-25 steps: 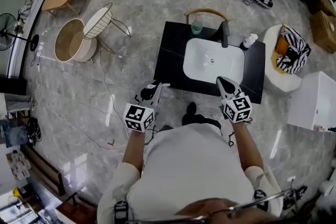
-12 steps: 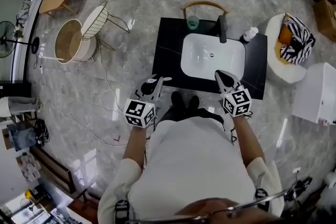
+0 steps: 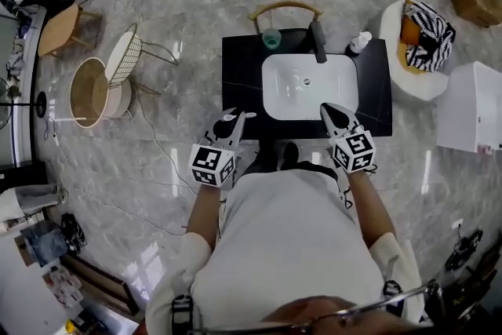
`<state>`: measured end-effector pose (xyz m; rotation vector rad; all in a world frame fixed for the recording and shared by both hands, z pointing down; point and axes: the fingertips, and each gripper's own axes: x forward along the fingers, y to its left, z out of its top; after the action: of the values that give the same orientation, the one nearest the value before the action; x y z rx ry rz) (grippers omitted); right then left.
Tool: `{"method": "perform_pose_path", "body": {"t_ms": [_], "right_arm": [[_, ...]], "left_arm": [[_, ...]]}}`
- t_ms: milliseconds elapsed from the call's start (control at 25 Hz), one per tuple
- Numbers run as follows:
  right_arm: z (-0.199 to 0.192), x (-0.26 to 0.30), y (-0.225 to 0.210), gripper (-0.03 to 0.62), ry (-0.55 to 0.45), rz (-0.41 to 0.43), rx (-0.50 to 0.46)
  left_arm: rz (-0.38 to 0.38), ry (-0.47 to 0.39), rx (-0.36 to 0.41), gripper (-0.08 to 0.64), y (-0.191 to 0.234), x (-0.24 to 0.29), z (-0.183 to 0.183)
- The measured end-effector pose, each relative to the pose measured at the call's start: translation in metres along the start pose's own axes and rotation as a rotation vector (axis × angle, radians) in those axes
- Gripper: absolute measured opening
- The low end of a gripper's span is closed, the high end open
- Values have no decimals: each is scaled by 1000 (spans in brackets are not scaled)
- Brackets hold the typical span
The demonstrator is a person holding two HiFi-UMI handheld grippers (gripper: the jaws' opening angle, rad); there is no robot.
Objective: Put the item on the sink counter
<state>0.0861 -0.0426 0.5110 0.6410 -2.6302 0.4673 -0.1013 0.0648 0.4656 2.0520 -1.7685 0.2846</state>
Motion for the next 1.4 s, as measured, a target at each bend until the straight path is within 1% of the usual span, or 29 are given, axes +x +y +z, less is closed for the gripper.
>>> {"method": "perform_pose_path", "body": {"t_ms": [240,400,560,840,1160,1280,1400], "right_arm": [[0,14,-5,5,16,-75,42],[-2,19,-9,5,36,-120,56],[-1,27,-14,5,38,-163,81],[-6,39,-25,5,54,-213,117],[-9,53,-31,5,47,-251,175],[-11,61,-32,5,51,-254,188],[-17,71,-34,5,69,-252,186]], "left_arm": [[-104,21,35,34,22,36,11],[-174,43,56,34,27,62,14],[-226,61,82,34,35,88,18],[-276,65,136,34,44,136,31],[-311,6,220,34,62,190,56],[-328,-4,239,34,68,213,56],[-340,6,261,34,74,238,49]]}}
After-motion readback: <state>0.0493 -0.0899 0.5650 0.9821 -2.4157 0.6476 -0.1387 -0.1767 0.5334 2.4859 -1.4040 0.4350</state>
